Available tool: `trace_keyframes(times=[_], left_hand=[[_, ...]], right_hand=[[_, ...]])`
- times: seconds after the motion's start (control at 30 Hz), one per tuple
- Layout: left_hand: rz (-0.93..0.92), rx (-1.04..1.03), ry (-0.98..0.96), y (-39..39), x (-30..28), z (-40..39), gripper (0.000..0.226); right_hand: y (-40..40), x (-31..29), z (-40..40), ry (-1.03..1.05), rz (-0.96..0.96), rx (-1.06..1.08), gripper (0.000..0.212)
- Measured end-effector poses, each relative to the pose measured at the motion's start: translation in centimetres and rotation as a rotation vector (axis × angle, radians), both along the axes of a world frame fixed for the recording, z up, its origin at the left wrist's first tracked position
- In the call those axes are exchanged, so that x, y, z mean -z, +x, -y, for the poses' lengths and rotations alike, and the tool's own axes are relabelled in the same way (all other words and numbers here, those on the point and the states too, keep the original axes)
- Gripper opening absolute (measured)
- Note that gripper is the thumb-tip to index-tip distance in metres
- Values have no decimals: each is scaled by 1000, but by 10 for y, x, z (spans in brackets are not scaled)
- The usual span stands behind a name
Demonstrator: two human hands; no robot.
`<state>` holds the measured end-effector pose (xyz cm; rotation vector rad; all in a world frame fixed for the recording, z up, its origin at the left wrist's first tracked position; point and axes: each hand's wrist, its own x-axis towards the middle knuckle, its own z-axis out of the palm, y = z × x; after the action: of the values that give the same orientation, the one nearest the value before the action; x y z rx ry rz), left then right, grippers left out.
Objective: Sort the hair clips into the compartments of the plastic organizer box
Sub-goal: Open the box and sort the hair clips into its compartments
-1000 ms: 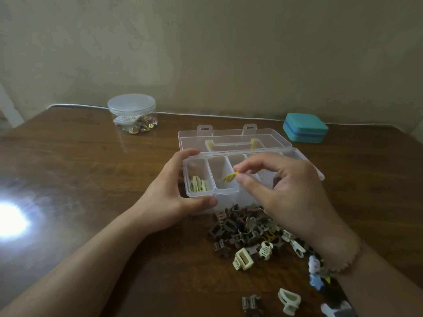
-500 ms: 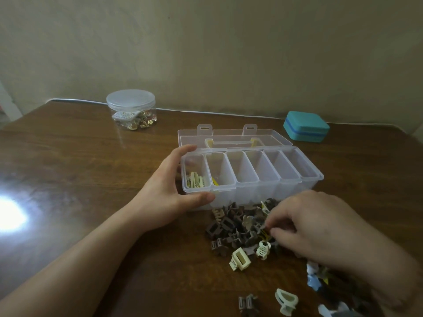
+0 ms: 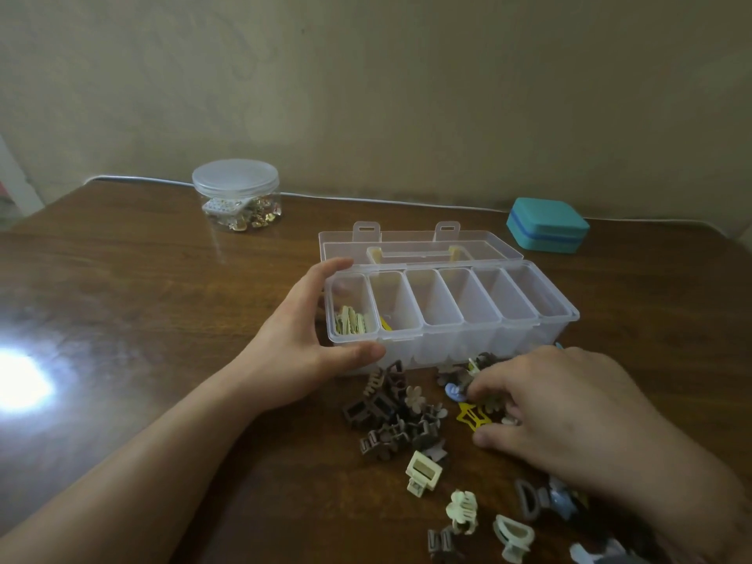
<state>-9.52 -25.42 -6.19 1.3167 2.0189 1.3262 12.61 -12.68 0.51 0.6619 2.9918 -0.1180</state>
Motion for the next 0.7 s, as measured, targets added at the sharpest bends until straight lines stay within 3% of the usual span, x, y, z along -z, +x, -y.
trace_keyframes(times=[0.3,0.4,0.5,0.57,0.7], left_hand=[[1,0,11,1,-1,-1,96],[7,-4,14,0,0,-1,96],[9,-2,19,0,0,-1,97],[5,0,22,0,-1,0,96],[7,11,22,0,-1,0,95]], right_hand=[[2,1,-1,63,-90,-65,33],[2,-2,-7,-84,-312,-37,20],[-9,-7,-4,-430,-678,-10,8],[-21,-7,-3,-463,-871,-11,8],[-37,4,-3,-414,-881,27,10]])
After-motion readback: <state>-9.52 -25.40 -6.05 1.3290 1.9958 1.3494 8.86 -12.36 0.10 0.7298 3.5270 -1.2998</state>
